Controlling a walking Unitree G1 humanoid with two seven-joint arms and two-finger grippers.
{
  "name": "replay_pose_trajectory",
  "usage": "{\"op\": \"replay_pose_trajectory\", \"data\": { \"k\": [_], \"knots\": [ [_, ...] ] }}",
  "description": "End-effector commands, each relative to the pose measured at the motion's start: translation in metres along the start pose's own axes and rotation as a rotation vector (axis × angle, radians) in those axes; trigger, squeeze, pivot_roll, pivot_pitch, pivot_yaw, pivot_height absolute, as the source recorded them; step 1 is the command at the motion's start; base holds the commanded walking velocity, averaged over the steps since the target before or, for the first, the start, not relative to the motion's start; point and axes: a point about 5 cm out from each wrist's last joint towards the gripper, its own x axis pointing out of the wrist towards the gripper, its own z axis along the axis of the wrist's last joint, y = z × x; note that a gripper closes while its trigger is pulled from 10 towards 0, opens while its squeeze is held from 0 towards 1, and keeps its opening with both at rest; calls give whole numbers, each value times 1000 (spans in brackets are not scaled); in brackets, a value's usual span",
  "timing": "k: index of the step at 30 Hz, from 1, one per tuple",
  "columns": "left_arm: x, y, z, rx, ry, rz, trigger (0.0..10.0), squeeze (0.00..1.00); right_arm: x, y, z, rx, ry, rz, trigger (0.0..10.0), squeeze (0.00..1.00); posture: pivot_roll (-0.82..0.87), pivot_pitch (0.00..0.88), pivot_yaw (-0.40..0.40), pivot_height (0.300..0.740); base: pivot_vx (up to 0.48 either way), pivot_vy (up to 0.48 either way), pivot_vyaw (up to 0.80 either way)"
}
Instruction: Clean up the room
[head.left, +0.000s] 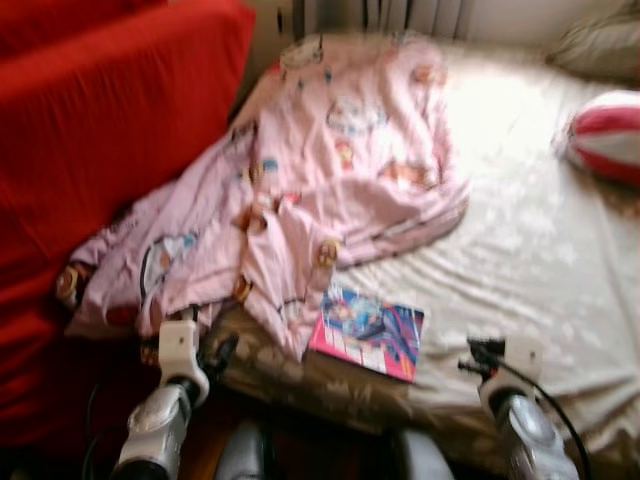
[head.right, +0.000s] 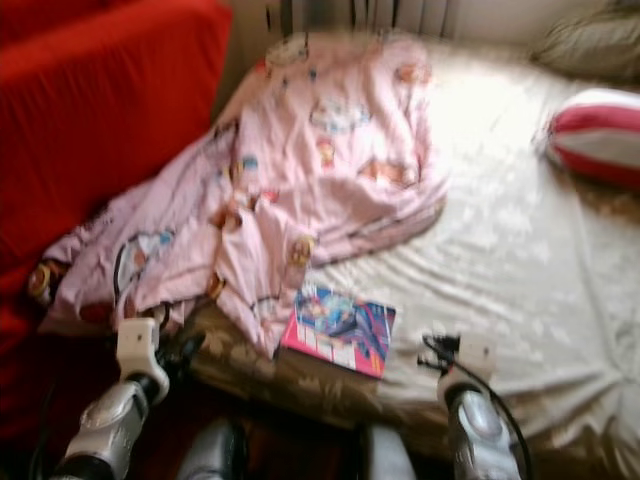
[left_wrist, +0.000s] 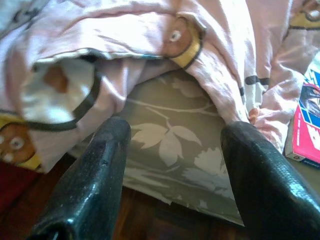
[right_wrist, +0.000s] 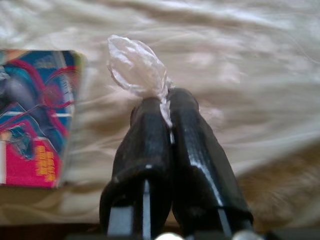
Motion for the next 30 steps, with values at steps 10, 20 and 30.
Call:
{"op": "replay_pose_trajectory", "data": {
  "k": [10, 20, 30],
  "knots": [
    [-14, 4, -43, -46, 208, 81, 10000, 0, -13, 1, -51, -21, 183, -45, 10000, 0, -1, 0, -2, 671, 0, 0, 0],
    [-22, 4, -64, -41, 348, 118, 10000, 0, -24, 14, -81, 36, 304, -33, 10000, 0, -13, 0, 26, 671, 0, 0, 0],
    [-17, 3, -57, -41, 344, 129, 10000, 0, -19, 13, -72, 48, 280, -39, 10000, 0, -21, 0, 41, 721, 0, 0, 0]
  ]
}}
